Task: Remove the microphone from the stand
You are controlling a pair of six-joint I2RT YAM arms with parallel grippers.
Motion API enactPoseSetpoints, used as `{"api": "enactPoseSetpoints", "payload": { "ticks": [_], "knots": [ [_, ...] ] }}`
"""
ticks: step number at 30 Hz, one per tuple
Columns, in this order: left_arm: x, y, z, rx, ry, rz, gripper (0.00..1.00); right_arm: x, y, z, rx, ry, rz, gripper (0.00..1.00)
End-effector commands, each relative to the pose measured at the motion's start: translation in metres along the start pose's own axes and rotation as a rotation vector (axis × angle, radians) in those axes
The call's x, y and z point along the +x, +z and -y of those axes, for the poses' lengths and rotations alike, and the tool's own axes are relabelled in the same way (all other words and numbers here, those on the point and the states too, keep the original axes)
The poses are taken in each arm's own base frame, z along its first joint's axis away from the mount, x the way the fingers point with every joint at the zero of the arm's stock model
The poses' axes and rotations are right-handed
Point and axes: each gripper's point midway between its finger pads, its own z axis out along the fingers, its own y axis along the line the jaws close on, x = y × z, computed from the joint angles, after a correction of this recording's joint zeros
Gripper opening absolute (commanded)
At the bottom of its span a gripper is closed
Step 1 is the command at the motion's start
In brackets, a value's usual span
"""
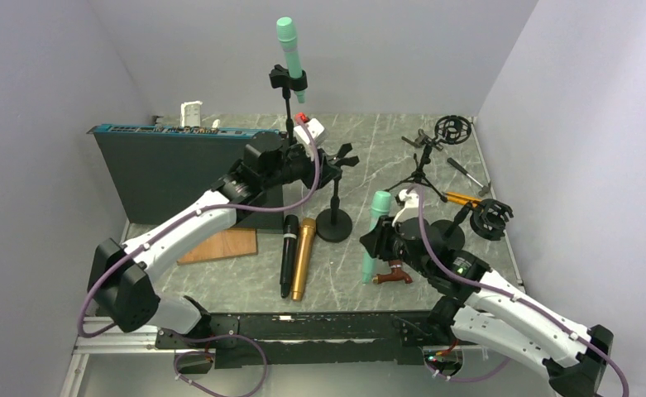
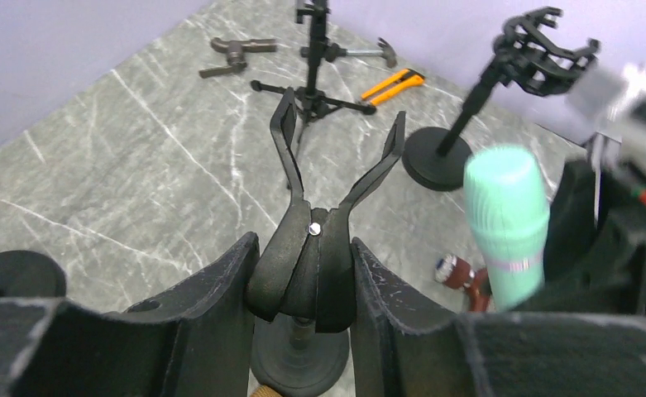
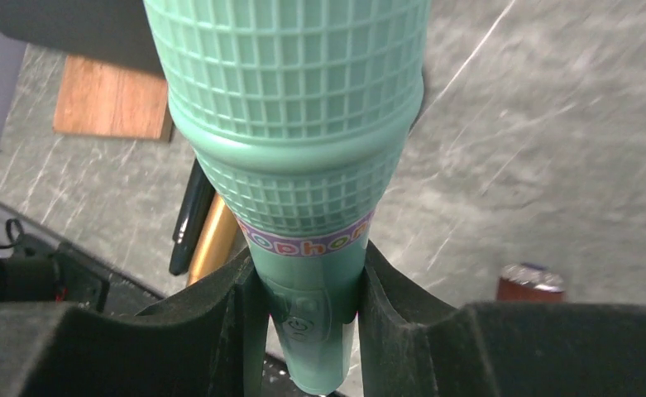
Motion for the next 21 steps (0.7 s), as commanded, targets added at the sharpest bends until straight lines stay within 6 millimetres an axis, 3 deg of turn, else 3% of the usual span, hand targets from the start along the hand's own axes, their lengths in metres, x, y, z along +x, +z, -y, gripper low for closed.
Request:
{"api": "enactPoseSetpoints", "payload": {
  "ticks": [1, 6, 13, 17, 19, 21],
  "knots": [
    [-0.062, 0.009, -0.02, -0.093, 0.04, 0.159, 0.0, 0.01, 0.01, -0.034, -0.168, 0.217, -0.006, 0.0],
    [-0.06, 0.03, -0.025, -0.074, 0.051, 0.127, 0.0, 0.041, 0.039, -0.054, -0.285, 0.314, -0.063, 0.0],
    [-0.04, 0.04, -0.031, -0.084, 0.038, 0.079, 0.0, 0.059, 0.078, -0.082, -0.37, 0.327, -0.154, 0.0],
    [-0.032, 0.041, -0.029, -0.064, 0.044, 0.033, 0.0, 0.072, 0.089, -0.098, -0.438, 0.299, -0.221, 0.14],
    [-0.027, 0.04, -0.03, -0.069, 0.053, 0.009, 0.0, 0.077, 0.093, -0.092, -0.418, 0.31, -0.217, 0.21],
    [-0.021, 0.038, -0.03, -0.068, 0.058, -0.006, 0.0, 0.082, 0.096, -0.083, -0.375, 0.325, -0.216, 0.38]
  ]
}}
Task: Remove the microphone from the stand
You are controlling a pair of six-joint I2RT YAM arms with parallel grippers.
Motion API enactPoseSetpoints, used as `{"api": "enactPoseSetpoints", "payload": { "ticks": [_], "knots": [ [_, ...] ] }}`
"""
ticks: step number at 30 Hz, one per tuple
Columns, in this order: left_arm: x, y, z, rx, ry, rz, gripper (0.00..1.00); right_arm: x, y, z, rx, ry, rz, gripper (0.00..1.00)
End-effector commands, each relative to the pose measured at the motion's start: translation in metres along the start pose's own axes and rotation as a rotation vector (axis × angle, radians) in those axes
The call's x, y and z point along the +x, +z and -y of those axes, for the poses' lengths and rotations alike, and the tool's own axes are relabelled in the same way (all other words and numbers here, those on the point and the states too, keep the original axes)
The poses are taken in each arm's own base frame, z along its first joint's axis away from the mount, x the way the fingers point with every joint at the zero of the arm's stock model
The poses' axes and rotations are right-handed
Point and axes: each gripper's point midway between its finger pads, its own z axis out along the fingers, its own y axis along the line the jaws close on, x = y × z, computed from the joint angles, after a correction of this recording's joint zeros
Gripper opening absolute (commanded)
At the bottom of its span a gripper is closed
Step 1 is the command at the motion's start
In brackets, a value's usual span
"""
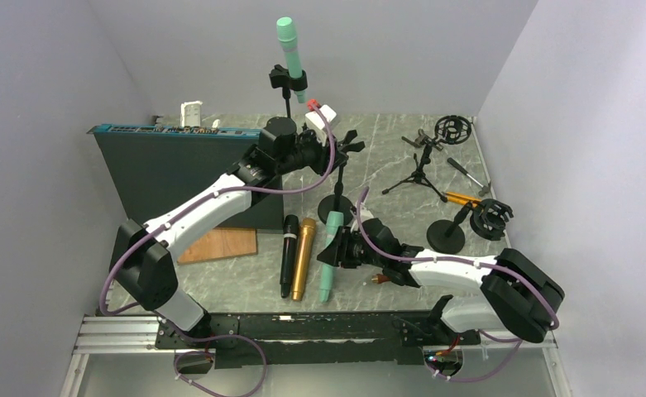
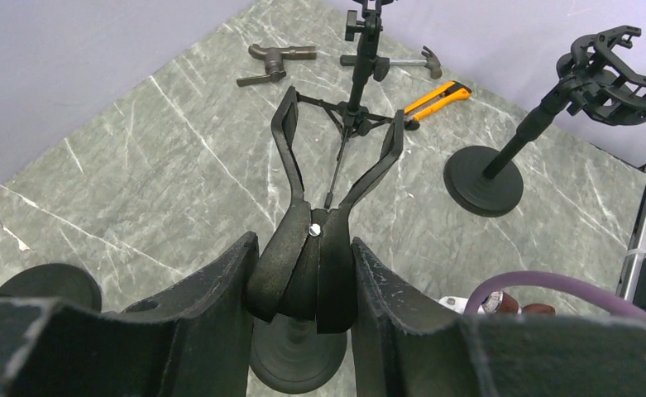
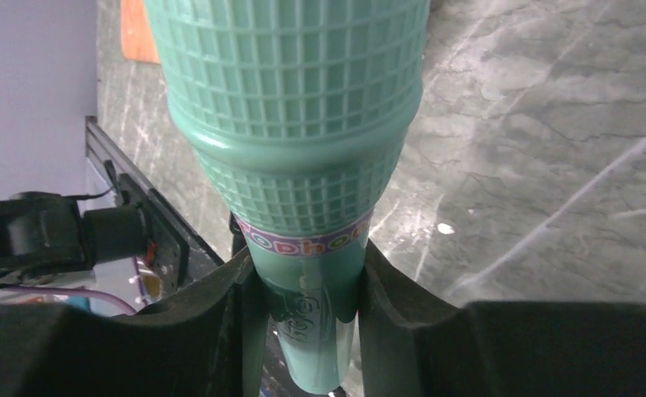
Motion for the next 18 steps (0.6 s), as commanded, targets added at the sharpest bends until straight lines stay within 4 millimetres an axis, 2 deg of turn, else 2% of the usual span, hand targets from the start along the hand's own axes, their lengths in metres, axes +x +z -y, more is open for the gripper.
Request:
{"api": "enactPoseSetpoints", "payload": {
  "ticks": [1, 5, 9, 12, 13, 15, 18],
  "knots": [
    [-0.013, -0.004, 0.004, 0.019, 0.047, 0.017, 0.0, -0.025, 0.002, -0.031, -0.109, 0.007, 0.095, 0.45],
    [-0.009, -0.002, 0.018, 0.106, 0.049, -0.005, 0.0, -0.022, 0.007, -0.025, -0.078, -0.031, 0.071, 0.75],
    [0.002, -0.001, 0.016, 0.098, 0.021, -0.083, 0.01, -0.021, 0.005, -0.022, -0.075, -0.029, 0.072, 0.91],
    [0.008, 0.0, 0.015, 0.103, 0.041, -0.129, 0.13, -0.023, 0.003, -0.018, -0.048, -0.044, 0.078, 0.96],
    [0.008, -0.001, 0.017, 0.114, 0.037, -0.13, 0.28, -0.024, 0.0, -0.018, -0.046, -0.05, 0.083, 0.98],
    [0.007, -0.002, 0.02, 0.128, 0.032, -0.126, 0.45, -0.026, -0.005, -0.018, -0.045, -0.055, 0.092, 1.0],
    [0.001, -0.006, 0.022, 0.126, 0.031, -0.109, 0.53, -0.032, -0.017, -0.021, -0.054, -0.07, 0.115, 1.0]
  ]
}}
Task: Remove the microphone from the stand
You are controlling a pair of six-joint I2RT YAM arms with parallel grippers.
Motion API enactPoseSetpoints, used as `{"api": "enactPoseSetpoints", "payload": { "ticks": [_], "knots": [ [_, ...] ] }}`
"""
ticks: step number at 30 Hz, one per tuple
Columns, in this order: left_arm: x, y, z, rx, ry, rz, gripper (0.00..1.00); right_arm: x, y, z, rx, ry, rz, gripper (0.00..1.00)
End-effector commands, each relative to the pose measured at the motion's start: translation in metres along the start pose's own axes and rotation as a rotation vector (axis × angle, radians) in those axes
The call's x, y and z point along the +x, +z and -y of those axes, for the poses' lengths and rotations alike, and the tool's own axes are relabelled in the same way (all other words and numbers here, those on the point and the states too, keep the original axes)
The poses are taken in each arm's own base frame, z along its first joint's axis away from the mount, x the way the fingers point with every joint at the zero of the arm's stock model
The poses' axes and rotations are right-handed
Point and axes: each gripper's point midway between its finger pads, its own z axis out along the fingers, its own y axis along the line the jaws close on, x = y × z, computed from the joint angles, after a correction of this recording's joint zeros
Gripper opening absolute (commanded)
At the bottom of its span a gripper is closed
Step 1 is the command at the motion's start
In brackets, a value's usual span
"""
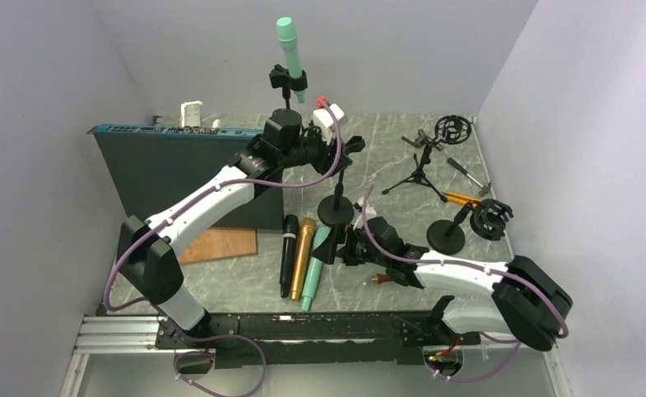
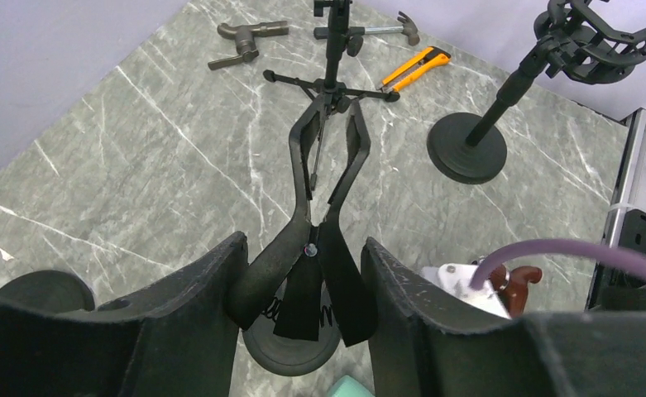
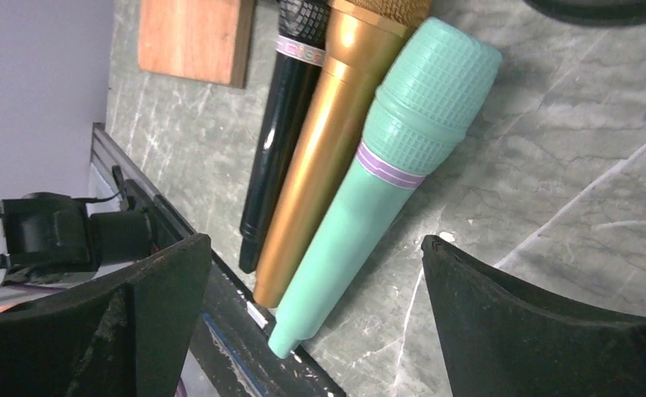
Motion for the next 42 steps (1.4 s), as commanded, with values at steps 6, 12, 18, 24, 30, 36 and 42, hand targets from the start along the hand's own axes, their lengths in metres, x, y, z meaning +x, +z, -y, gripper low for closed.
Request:
{"api": "enactPoseSetpoints", "payload": {
  "ticks": [6, 12, 18, 24, 30, 36, 42],
  "knots": [
    [-0.015, -0.02, 0.016, 0.043, 0.009, 0.015, 0.55, -0.077, -0.06, -0.033, -0.002, -0.098, 0.225, 1.0],
    [-0.029, -0.029, 0.022, 0.052, -0.021, 0.044, 0.57, -0.141, -0.116, -0.047, 0.085, -0.189, 0.369, 1.0],
    [-0.047, -0.037, 0.03, 0.075, -0.044, 0.05, 0.58, -0.182, -0.145, -0.053, 0.134, -0.184, 0.452, 1.0],
    [-0.047, -0.042, 0.035, 0.09, -0.035, 0.073, 0.58, -0.223, -0.146, -0.071, -0.006, -0.027, 0.461, 1.0],
    [-0.044, -0.04, 0.037, 0.108, -0.037, 0.07, 0.57, -0.256, -0.136, -0.102, -0.154, 0.012, 0.445, 1.0],
    [-0.04, -0.038, 0.037, 0.108, -0.048, 0.063, 0.59, -0.27, -0.123, -0.11, -0.204, 0.049, 0.447, 0.99],
    [-0.041, -0.035, 0.029, 0.062, -0.068, 0.061, 0.59, -0.262, -0.096, -0.094, -0.159, 0.087, 0.418, 0.85]
  ]
}}
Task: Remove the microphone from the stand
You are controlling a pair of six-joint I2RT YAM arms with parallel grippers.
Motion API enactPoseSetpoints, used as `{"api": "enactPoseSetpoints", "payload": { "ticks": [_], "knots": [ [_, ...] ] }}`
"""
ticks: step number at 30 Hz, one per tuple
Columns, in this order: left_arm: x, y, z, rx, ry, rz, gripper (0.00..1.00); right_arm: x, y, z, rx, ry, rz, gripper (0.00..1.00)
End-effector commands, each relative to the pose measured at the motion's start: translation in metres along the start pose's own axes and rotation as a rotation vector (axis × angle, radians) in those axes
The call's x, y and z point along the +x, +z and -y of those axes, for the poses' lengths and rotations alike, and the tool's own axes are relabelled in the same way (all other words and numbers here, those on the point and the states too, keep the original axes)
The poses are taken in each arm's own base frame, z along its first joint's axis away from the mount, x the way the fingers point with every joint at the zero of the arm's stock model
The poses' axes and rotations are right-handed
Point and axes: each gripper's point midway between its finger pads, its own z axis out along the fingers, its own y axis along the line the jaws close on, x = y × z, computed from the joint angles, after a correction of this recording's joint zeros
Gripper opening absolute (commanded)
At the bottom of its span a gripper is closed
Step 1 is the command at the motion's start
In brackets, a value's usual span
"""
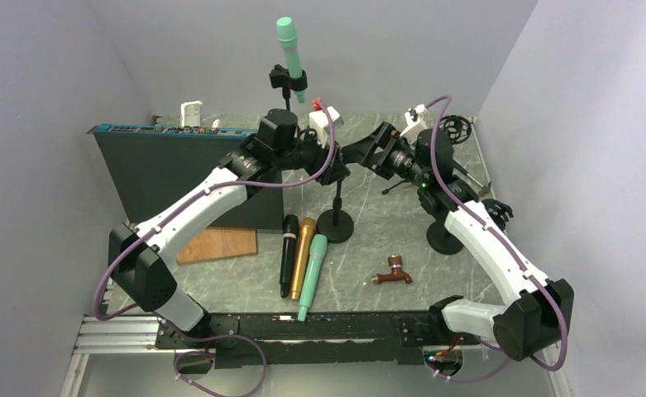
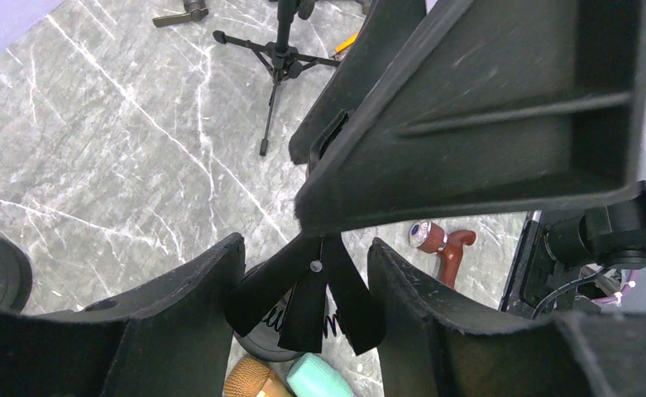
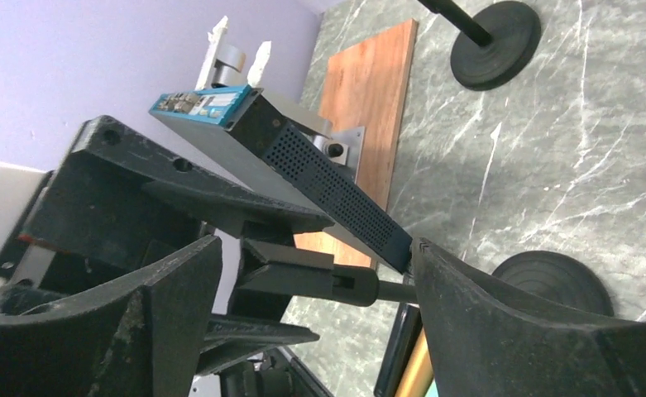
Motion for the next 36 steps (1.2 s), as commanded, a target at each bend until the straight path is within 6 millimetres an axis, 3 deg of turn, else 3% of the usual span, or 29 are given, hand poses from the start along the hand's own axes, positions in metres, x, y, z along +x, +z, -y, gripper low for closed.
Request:
{"api": "enactPoseSetpoints", "payload": {
  "ticks": [1, 3, 5, 13, 23, 30, 33, 34, 36],
  "knots": [
    [-0.041, -0.012, 0.007, -0.016, 0.026, 0.121, 0.59, -0.005, 0.009, -0.008, -0.021, 0.001, 0.039, 0.82],
    [-0.04, -0.011, 0.005, -0.044, 0.027, 0.117, 0.59, -0.002, 0.012, 0.0, 0.005, -0.003, 0.046, 0.76],
    [-0.042, -0.012, 0.007, -0.058, 0.037, 0.125, 0.6, 0.002, 0.016, 0.009, 0.027, -0.005, 0.037, 0.63],
    [-0.063, -0.032, 0.012, -0.097, 0.046, 0.2, 0.62, 0.005, 0.011, 0.033, 0.096, -0.025, 0.089, 0.01],
    [-0.096, -0.076, 0.019, -0.171, 0.038, 0.261, 0.63, 0.003, 0.01, 0.039, 0.113, -0.064, 0.083, 0.0],
    [-0.09, -0.116, 0.001, -0.322, 0.073, 0.295, 0.62, 0.002, 0.008, 0.04, 0.118, -0.069, 0.09, 0.0],
    [-0.08, -0.125, -0.004, -0.363, 0.101, 0.305, 0.33, -0.001, 0.008, 0.036, 0.109, -0.074, 0.09, 0.0],
    [-0.077, -0.126, -0.003, -0.358, 0.115, 0.304, 0.3, -0.002, 0.008, 0.035, 0.109, -0.076, 0.091, 0.0],
    [-0.07, -0.127, -0.002, -0.348, 0.166, 0.291, 0.37, -0.006, 0.008, 0.032, 0.104, -0.078, 0.1, 0.0]
  ]
}}
